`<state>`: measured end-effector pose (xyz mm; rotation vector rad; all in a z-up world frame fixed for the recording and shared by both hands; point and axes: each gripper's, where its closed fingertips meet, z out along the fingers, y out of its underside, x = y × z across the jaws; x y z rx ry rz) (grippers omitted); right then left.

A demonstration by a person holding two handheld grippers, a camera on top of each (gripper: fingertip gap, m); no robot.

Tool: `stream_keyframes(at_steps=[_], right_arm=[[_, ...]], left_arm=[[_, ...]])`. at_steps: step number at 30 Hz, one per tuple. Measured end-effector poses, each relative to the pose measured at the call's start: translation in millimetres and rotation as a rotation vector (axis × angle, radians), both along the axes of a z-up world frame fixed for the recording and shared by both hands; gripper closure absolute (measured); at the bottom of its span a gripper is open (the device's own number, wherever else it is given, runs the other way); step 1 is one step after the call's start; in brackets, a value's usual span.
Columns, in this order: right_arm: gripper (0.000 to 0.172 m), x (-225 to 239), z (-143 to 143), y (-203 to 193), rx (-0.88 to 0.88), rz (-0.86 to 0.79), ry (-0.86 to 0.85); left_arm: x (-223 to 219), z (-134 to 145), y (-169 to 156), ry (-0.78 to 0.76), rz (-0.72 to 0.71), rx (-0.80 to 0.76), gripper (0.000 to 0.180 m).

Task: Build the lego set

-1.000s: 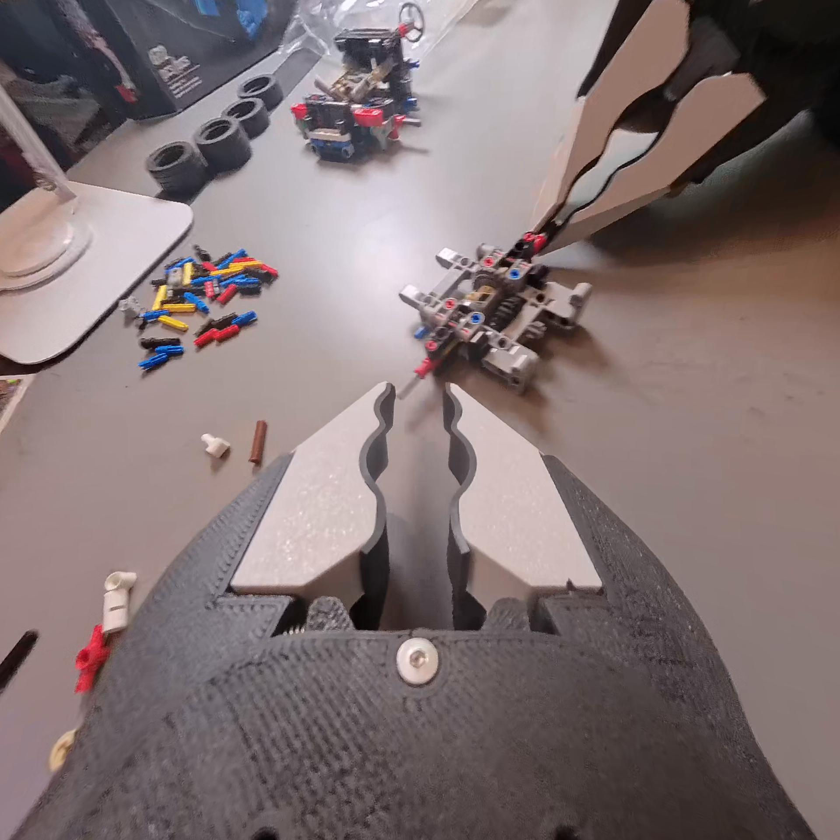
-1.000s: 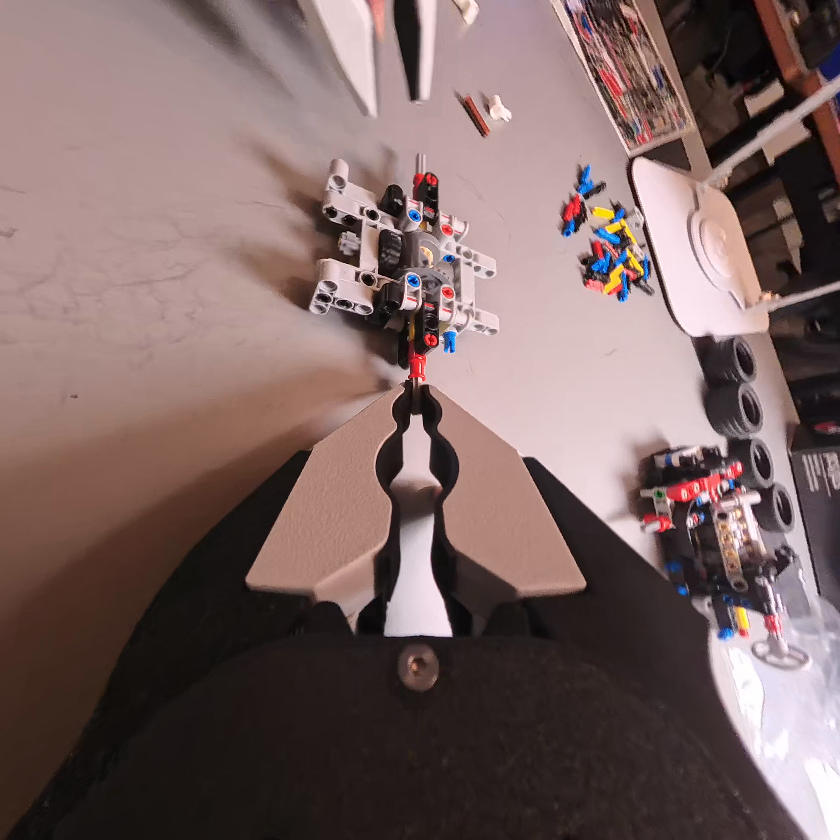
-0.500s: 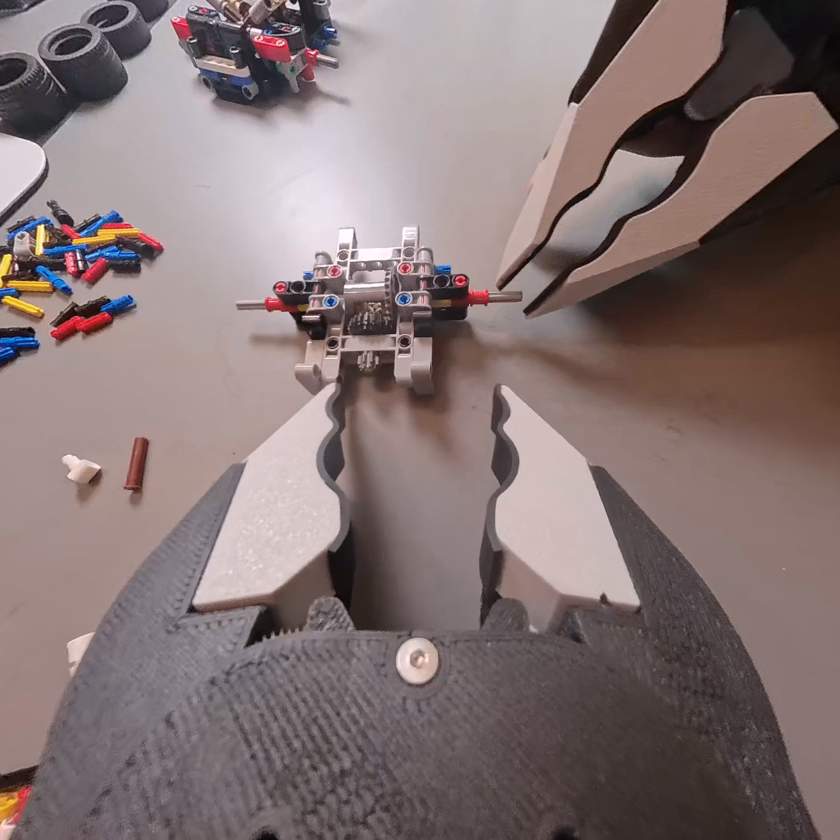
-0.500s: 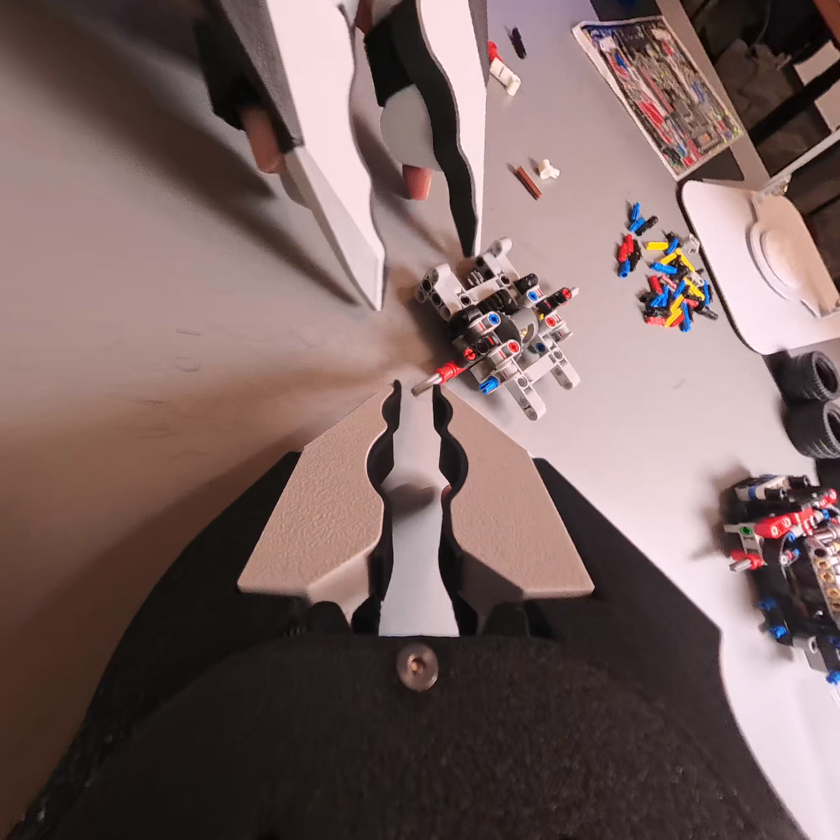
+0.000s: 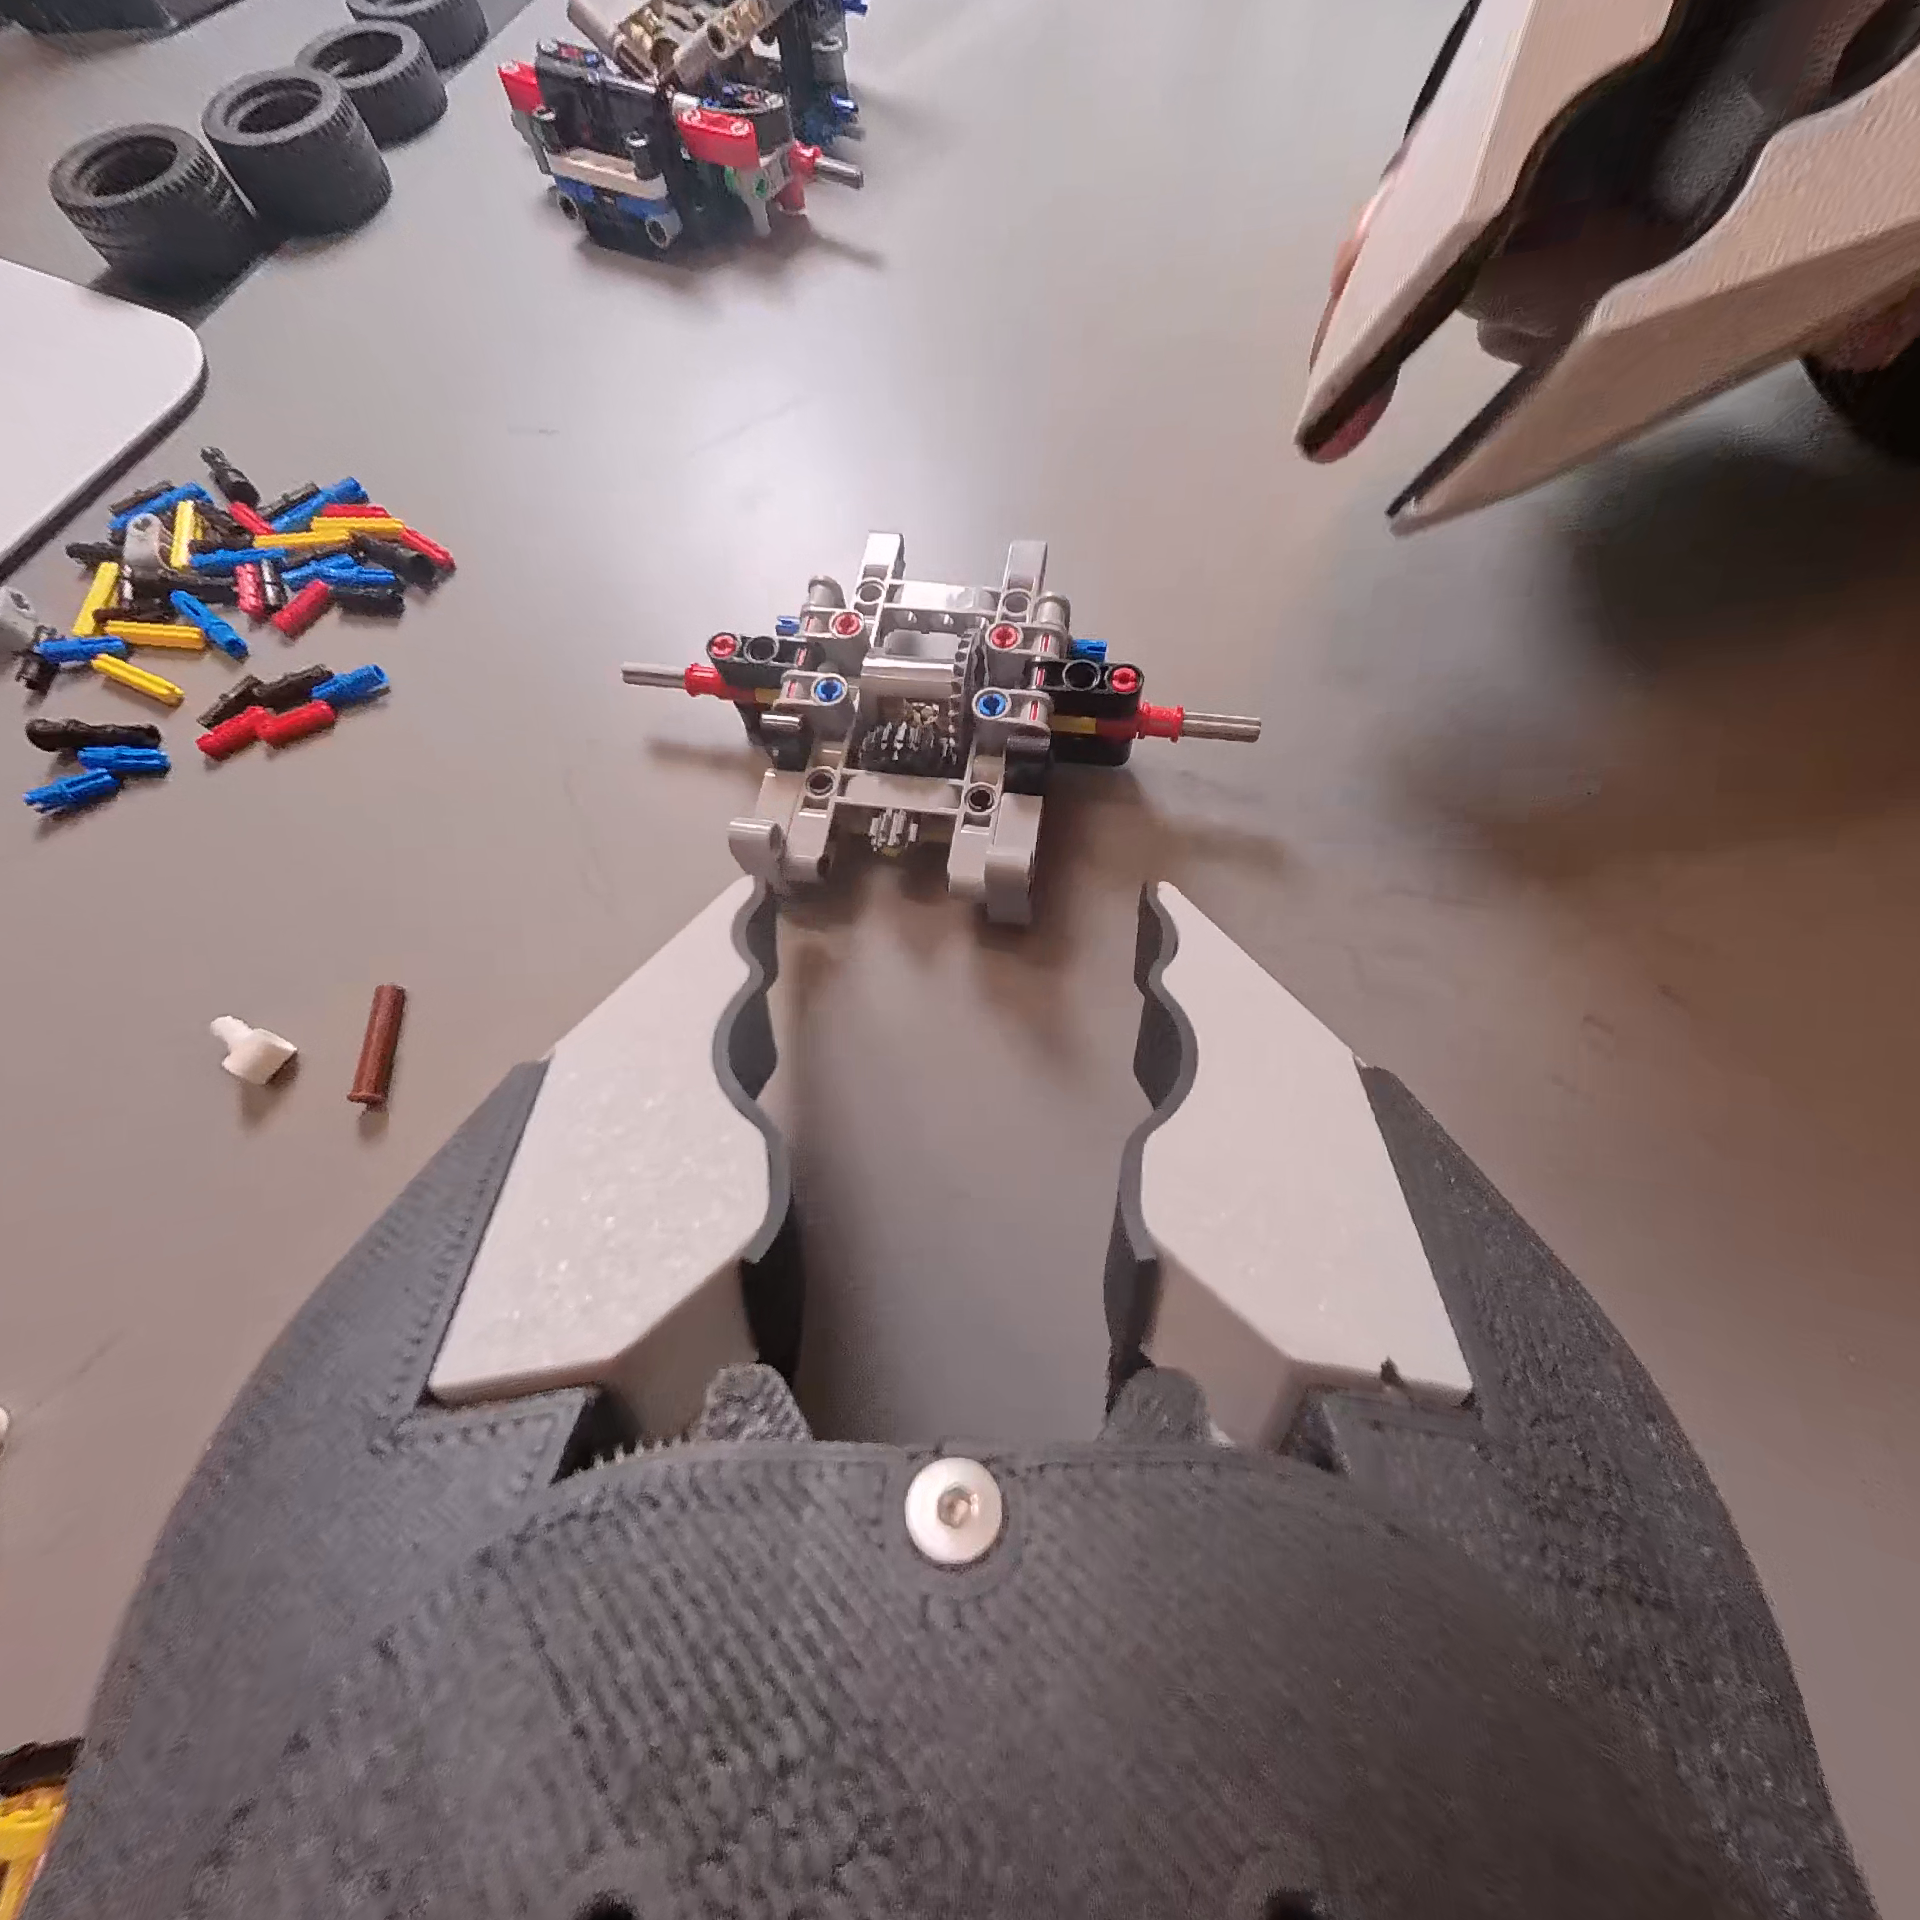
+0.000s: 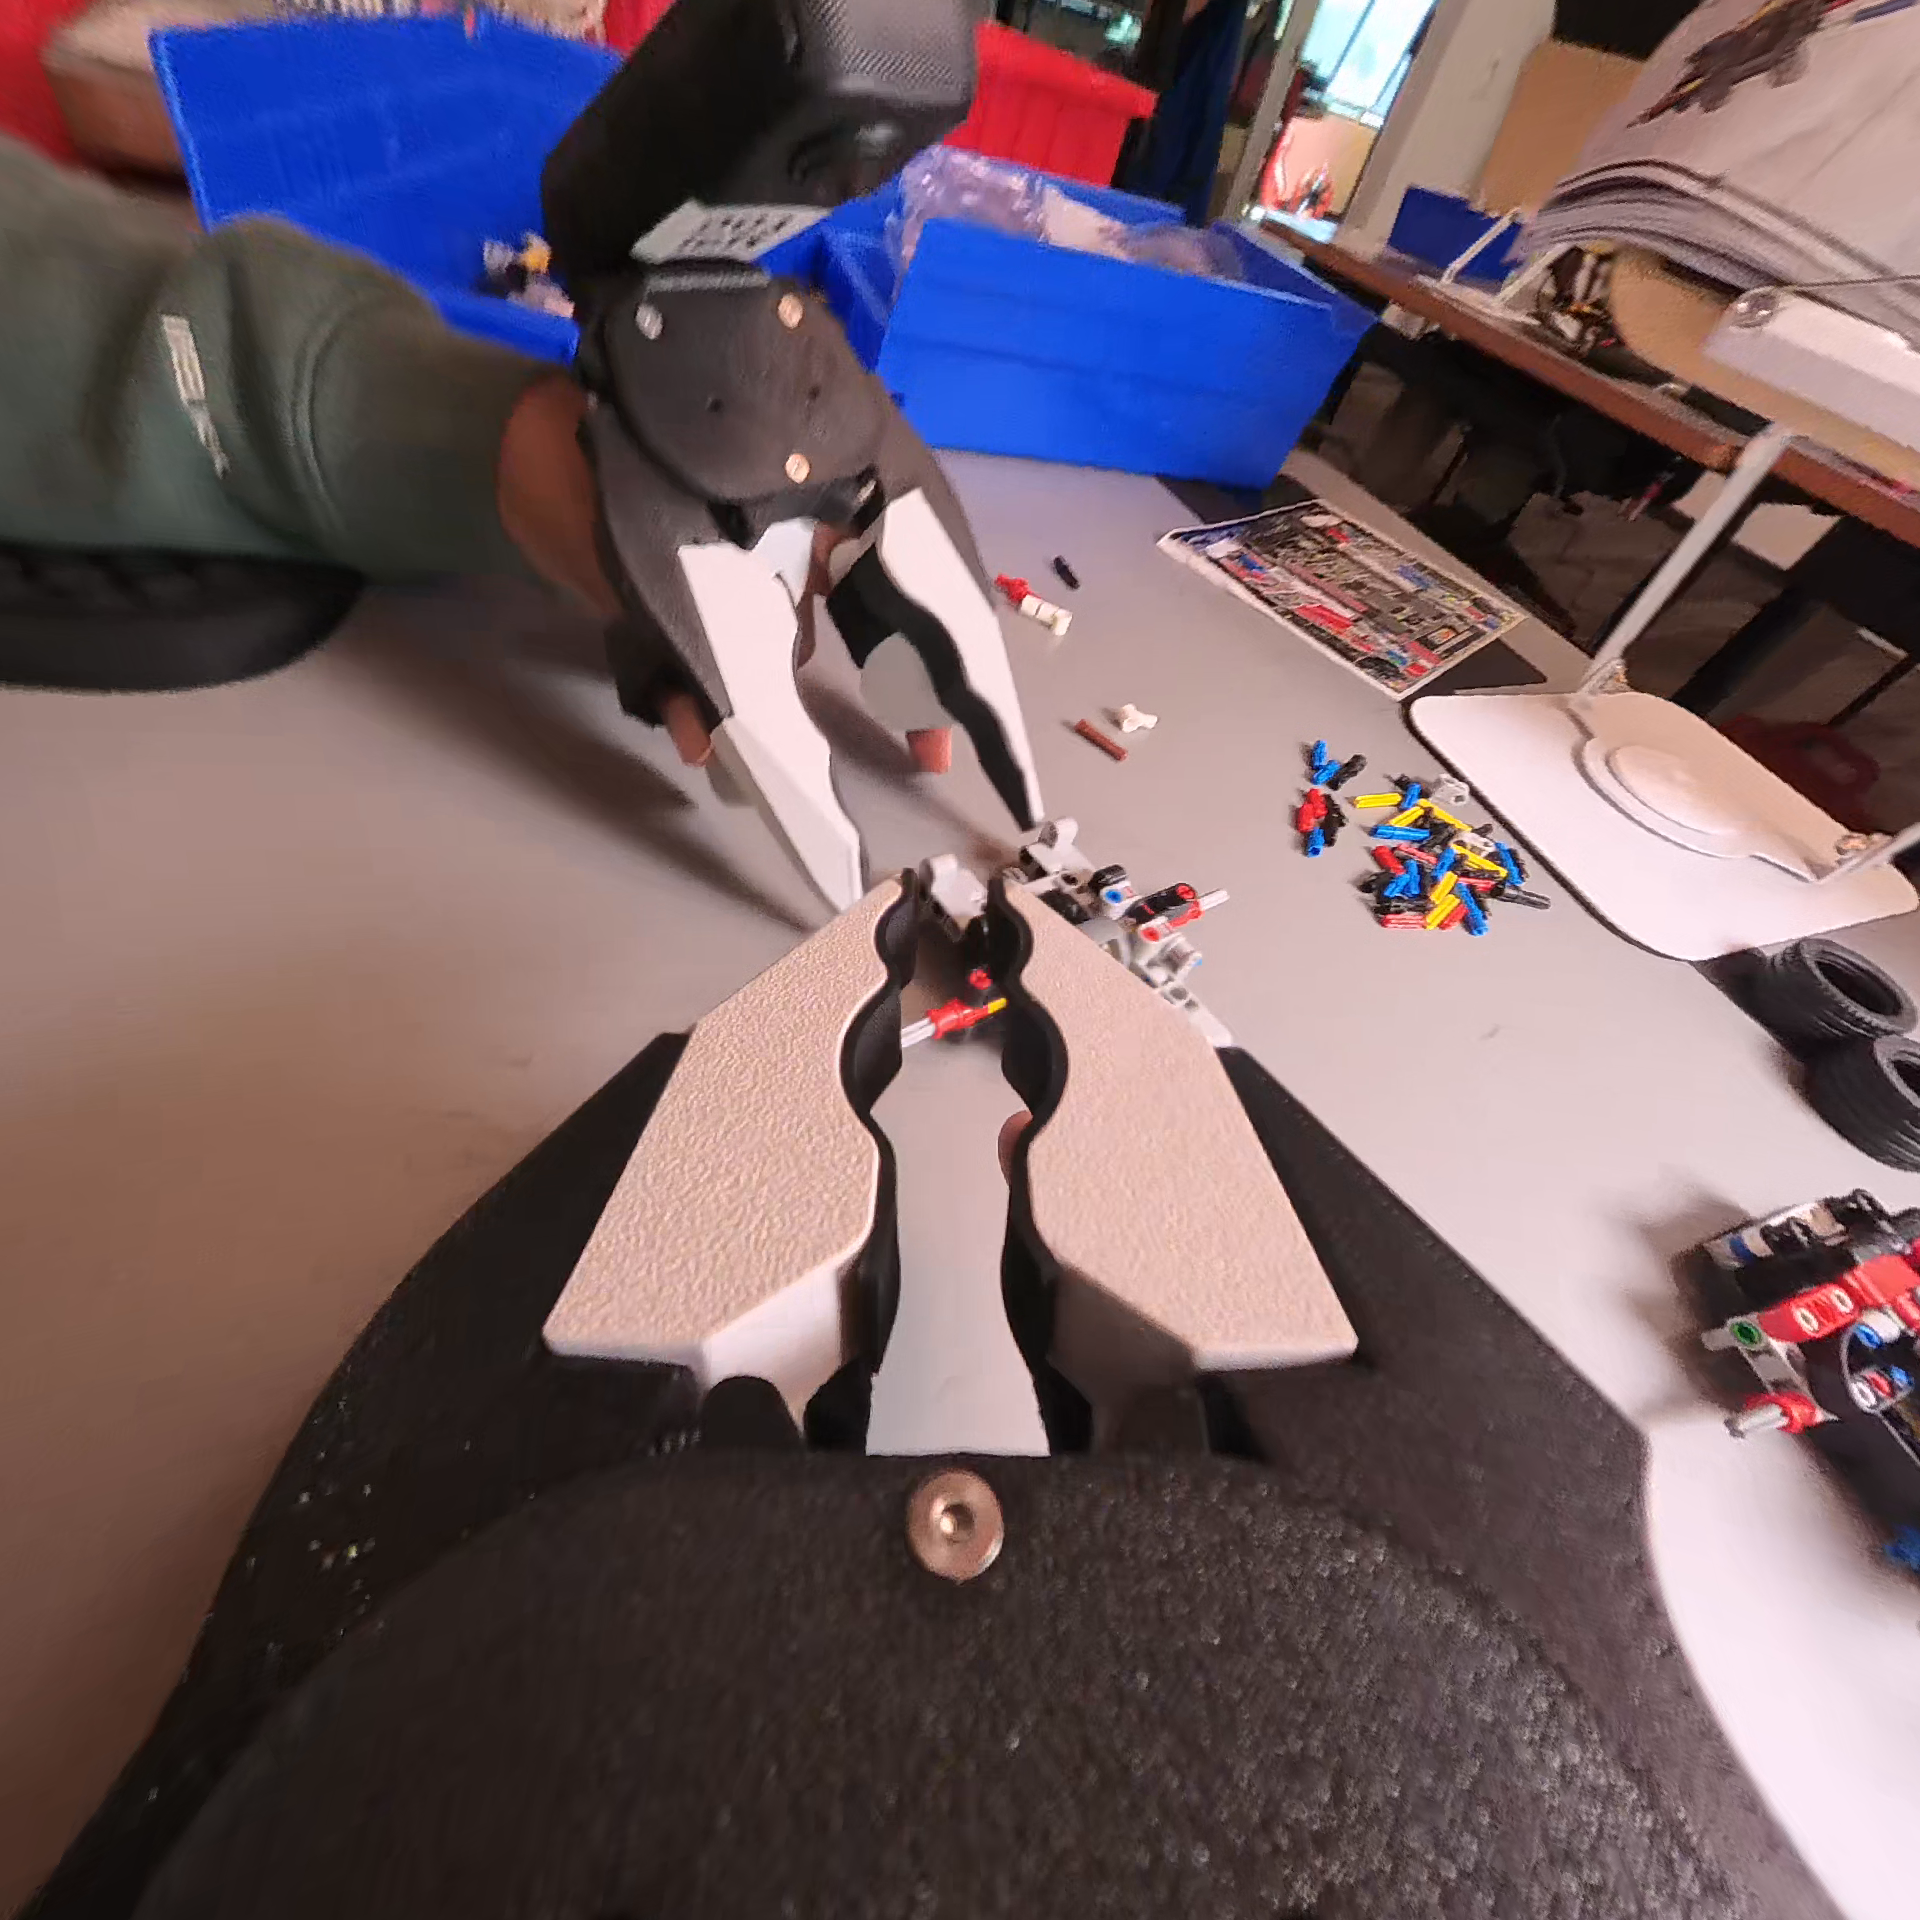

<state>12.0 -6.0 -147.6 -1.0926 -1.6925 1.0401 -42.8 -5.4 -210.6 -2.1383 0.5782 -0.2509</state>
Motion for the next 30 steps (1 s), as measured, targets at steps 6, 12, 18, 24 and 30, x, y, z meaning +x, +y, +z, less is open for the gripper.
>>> stream_keyframes(at_steps=[6,12,18,24,30], right_arm=[[0.163,-1.3,3.1,18.3,-0.091,-0.051,0.021],[0.165,-0.9,8.9,32.2,-0.145,-0.104,0.056],[0.158,0.9,-1.6,45.7,-0.148,-0.137,0.004],[0.153,-1.5,-1.4,43.1,-0.159,-0.126,-0.005],[0.153,-2.1,-6.0,43.1,-0.156,-0.126,-0.018]], left_arm=[[4.9,-3.8,1.8,0.07,-0.03,0.009,0.165],[5.7,-1.4,1.5,0.082,-0.035,0.035,0.152],[2.8,-3.2,0.6,0.068,-0.027,0.013,0.104],[-1.8,-5.4,13.9,0.05,-0.036,-0.014,0.104],[3.0,-6.9,19.7,0.148,-0.076,0.031,0.157]])
